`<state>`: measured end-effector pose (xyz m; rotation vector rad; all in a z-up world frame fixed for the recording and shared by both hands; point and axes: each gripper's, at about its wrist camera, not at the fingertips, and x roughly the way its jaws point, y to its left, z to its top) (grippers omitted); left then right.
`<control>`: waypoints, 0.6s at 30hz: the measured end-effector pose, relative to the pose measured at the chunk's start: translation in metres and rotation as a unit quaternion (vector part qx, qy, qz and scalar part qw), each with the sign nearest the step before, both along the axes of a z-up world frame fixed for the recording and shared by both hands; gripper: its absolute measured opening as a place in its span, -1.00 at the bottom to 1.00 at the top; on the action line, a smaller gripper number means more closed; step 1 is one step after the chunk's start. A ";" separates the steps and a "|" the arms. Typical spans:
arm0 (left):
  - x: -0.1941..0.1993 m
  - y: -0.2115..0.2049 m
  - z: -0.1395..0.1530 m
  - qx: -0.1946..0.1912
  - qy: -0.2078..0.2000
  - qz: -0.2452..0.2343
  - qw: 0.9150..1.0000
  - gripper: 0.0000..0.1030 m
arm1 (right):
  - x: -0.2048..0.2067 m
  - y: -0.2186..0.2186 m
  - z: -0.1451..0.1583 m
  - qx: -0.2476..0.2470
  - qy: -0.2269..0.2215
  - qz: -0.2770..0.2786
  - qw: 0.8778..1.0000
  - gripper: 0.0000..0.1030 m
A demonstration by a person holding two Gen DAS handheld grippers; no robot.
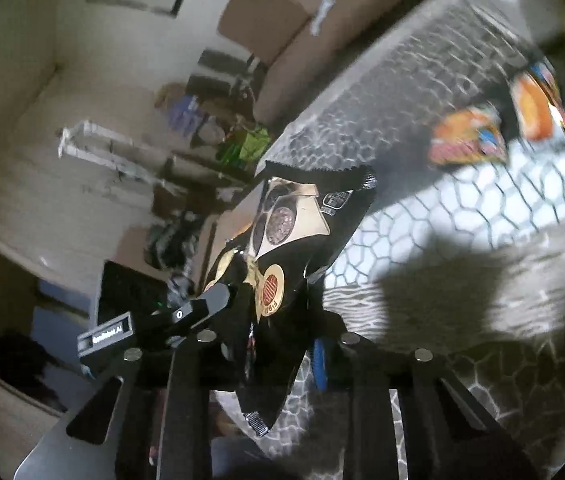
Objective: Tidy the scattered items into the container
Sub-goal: 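Lift the black sachets and carry them toward the black box with both tools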
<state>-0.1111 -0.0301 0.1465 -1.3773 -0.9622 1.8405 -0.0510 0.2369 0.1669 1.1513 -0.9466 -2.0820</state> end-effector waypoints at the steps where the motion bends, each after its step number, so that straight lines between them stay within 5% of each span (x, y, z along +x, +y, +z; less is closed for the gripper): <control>1: 0.000 -0.010 0.009 -0.004 0.008 0.004 1.000 -0.85 | 0.000 -0.007 0.005 0.006 0.003 0.005 1.000 -0.57; 11: 0.000 -0.128 0.056 -0.024 0.037 0.068 0.997 -0.85 | -0.030 -0.147 0.057 0.083 0.023 0.098 0.991 -0.55; 18: -0.011 -0.209 0.034 -0.046 0.022 0.118 0.992 -0.85 | -0.064 -0.255 0.039 0.161 0.017 0.154 0.975 -0.50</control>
